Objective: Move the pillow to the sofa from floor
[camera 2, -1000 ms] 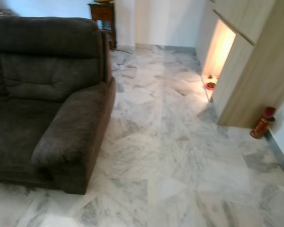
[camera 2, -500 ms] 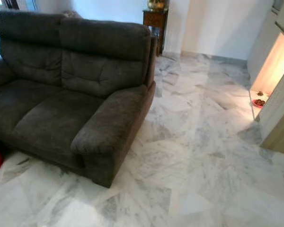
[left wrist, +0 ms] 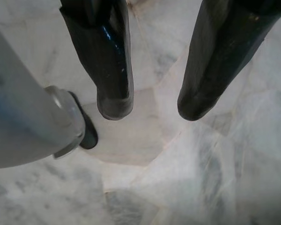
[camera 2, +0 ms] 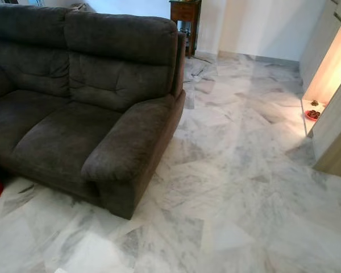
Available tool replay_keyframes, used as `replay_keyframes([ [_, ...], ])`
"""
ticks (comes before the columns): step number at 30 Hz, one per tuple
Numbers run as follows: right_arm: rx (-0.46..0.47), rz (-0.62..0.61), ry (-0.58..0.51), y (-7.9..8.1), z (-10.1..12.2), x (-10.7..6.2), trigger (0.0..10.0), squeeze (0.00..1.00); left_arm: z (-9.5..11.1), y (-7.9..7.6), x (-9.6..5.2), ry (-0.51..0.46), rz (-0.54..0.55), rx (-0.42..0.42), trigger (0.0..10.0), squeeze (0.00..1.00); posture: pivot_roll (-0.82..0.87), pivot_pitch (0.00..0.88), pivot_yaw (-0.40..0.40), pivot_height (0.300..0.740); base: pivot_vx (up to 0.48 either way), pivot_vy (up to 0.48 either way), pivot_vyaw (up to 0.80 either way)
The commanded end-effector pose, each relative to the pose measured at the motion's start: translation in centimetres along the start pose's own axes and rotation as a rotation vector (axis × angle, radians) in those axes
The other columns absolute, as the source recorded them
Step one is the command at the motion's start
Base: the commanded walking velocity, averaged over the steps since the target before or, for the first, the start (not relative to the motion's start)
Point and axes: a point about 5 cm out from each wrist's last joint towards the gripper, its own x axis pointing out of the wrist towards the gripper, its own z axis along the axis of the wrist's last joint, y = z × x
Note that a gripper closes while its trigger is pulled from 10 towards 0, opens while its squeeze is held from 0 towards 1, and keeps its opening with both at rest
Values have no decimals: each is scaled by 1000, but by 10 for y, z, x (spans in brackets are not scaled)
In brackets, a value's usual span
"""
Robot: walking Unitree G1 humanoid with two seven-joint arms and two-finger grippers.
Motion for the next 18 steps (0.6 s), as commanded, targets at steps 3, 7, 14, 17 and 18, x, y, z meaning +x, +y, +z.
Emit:
replay_keyframes([
  [3, 9, -17, 33, -4, -8, -2, 10000, 0, -6, -1, -1, 26, 17, -95, 10000, 0, 70, 76, 4, 740, 0, 0, -800],
  [7, 34, -39, 26, -7, -8, -3, 10000, 0, -7, 1, -1, 32, 41, -162, 10000, 0, 67, 76, 7, 740, 0, 0, -800],
  [14, 21, -36, 21, -10, -6, -3, 10000, 0, -8, 9, -1, 45, 73, -235, 10000, 0, 65, 79, 7, 740, 0, 0, -800],
  [17, 44, -28, 16, -4, -5, -2, 10000, 0, -8, 8, -1, 49, 70, -248, 10000, 0, 65, 77, 14, 740, 0, 0, -800],
  [18, 39, -24, 17, -2, -6, -1, 10000, 0, -8, 8, -1, 51, 69, -254, 10000, 0, 65, 77, 14, 740, 0, 0, -800],
])
